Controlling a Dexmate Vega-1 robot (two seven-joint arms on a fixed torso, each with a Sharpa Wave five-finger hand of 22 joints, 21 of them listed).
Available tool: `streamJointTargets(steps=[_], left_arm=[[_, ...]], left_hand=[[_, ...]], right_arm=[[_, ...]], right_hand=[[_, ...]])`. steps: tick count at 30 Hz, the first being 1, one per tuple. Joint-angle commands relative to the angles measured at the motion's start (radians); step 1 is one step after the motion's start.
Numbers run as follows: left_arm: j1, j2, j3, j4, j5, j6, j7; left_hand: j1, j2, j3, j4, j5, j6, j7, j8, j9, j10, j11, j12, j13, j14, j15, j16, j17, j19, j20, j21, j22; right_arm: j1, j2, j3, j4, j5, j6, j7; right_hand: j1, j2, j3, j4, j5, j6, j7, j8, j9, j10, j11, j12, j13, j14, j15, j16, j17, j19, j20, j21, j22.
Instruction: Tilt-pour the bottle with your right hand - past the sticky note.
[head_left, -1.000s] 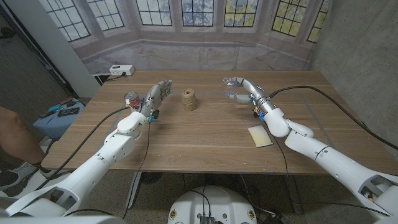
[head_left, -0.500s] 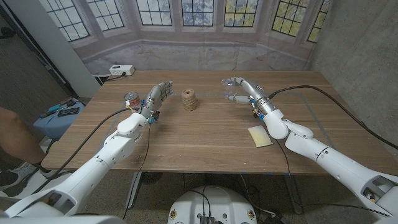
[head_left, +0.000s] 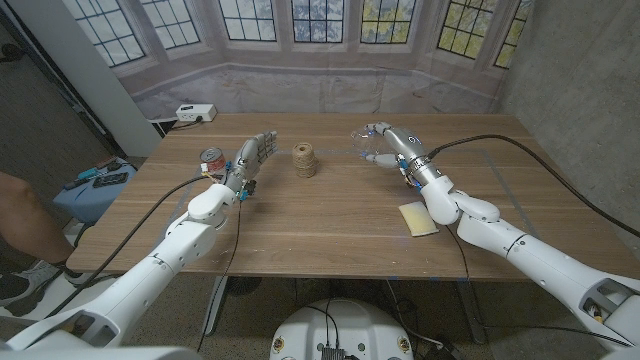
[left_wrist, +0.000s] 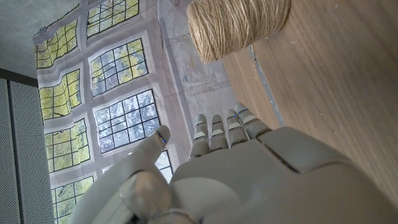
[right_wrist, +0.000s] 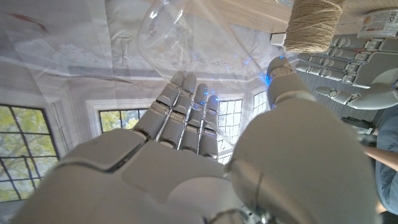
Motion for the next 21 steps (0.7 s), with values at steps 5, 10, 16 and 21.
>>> streamJointTargets(steps=[5, 10, 16, 21], left_arm=[[0.026, 0.007, -0.01, -0.024, 0.007, -0.004, 0.031], [0.027, 0.007, -0.01, -0.022, 0.007, -0.005, 0.03], [0.023, 0.004, -0.009, -0.016, 0.006, -0.007, 0.026], [0.019, 0.006, -0.009, -0.015, 0.009, -0.007, 0.026]], left_hand=[[0.011, -0.001, 0.0, -0.006, -0.003, 0.007, 0.001, -0.003, 0.003, 0.004, 0.0, 0.0, 0.003, 0.003, 0.001, 0.002, 0.002, 0.009, 0.004, 0.003, 0.002], [0.011, -0.001, 0.0, -0.006, -0.003, 0.007, 0.001, -0.003, 0.003, 0.004, 0.0, 0.0, 0.003, 0.002, 0.001, 0.002, 0.002, 0.009, 0.003, 0.003, 0.002], [0.011, -0.001, 0.0, -0.006, -0.003, 0.007, 0.003, -0.003, 0.003, 0.005, 0.002, 0.0, 0.004, 0.002, 0.002, 0.002, 0.003, 0.009, 0.004, 0.002, 0.002], [0.011, -0.001, 0.0, -0.006, -0.003, 0.006, 0.003, -0.004, 0.003, 0.005, 0.001, 0.0, 0.004, 0.002, 0.001, 0.002, 0.002, 0.009, 0.004, 0.002, 0.002]], right_arm=[[0.051, -0.02, -0.078, -0.02, -0.158, -0.116, -0.022], [0.06, -0.033, -0.092, -0.026, -0.192, -0.139, -0.025], [0.062, -0.04, -0.103, -0.032, -0.228, -0.18, -0.033], [0.067, -0.04, -0.119, -0.026, -0.268, -0.217, -0.051]], right_hand=[[0.002, 0.015, 0.012, 0.003, 0.001, 0.013, -0.004, 0.009, 0.005, 0.027, -0.021, 0.009, 0.001, 0.012, -0.099, -0.008, 0.004, 0.012, 0.003, -0.002, 0.001], [0.003, 0.015, 0.016, 0.003, 0.001, 0.015, -0.005, 0.011, 0.005, 0.029, -0.028, 0.009, 0.0, 0.017, -0.101, -0.011, 0.005, 0.012, 0.002, -0.002, 0.001], [0.001, 0.014, 0.019, 0.003, 0.001, 0.019, -0.009, 0.013, 0.005, 0.031, -0.027, 0.011, 0.002, 0.022, -0.103, -0.014, 0.006, 0.014, 0.001, -0.003, 0.001], [0.001, 0.016, 0.022, 0.004, 0.001, 0.019, -0.012, 0.014, 0.005, 0.033, -0.028, 0.011, 0.002, 0.026, -0.104, -0.015, 0.007, 0.015, 0.0, -0.003, 0.001]])
